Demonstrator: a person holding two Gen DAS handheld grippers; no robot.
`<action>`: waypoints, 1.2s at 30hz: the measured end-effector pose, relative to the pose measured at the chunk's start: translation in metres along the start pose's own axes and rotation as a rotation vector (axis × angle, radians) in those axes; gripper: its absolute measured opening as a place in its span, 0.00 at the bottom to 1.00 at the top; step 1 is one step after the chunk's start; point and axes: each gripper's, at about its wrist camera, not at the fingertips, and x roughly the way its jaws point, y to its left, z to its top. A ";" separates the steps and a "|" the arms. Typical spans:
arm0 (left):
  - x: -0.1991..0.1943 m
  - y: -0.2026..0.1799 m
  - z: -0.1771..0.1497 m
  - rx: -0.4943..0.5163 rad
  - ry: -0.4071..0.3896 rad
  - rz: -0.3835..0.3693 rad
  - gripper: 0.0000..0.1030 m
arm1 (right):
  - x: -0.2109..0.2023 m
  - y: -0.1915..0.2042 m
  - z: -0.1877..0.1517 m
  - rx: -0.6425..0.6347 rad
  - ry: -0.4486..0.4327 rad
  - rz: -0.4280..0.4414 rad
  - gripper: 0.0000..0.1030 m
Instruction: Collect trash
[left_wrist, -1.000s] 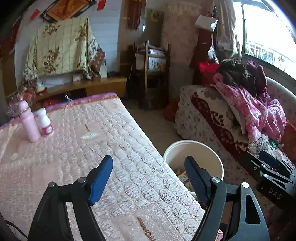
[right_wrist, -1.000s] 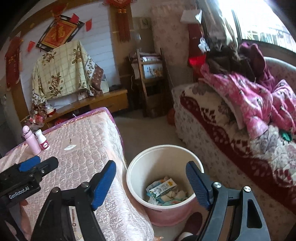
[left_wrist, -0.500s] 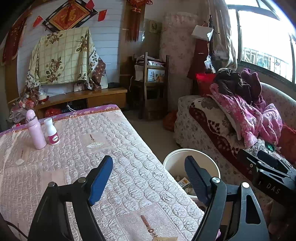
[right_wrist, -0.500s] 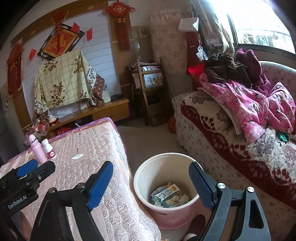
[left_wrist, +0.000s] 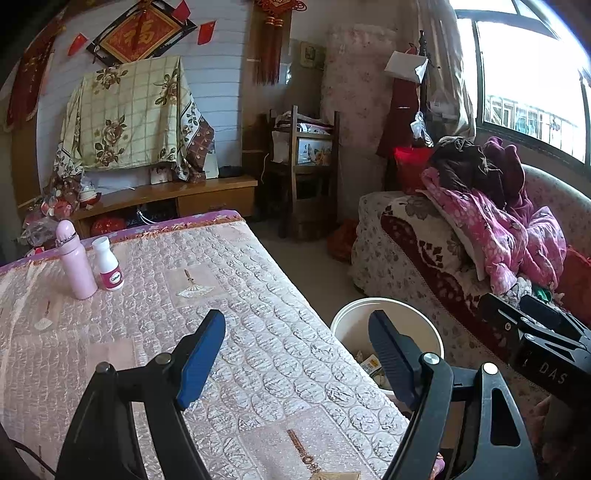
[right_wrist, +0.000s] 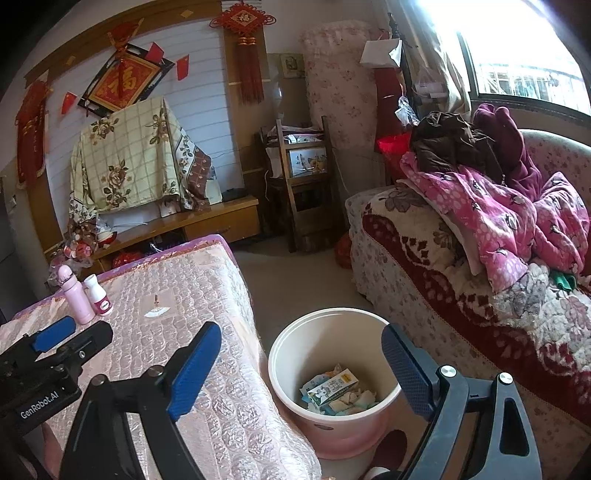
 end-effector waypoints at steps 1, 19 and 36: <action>0.000 0.000 0.000 0.003 0.000 0.002 0.78 | 0.000 0.000 0.001 -0.001 0.000 0.001 0.88; 0.004 0.005 -0.003 -0.007 0.015 -0.014 0.78 | 0.006 0.004 0.002 -0.009 0.011 0.008 0.88; 0.010 0.006 -0.006 -0.009 0.033 -0.017 0.78 | 0.012 0.001 0.000 -0.001 0.028 0.001 0.88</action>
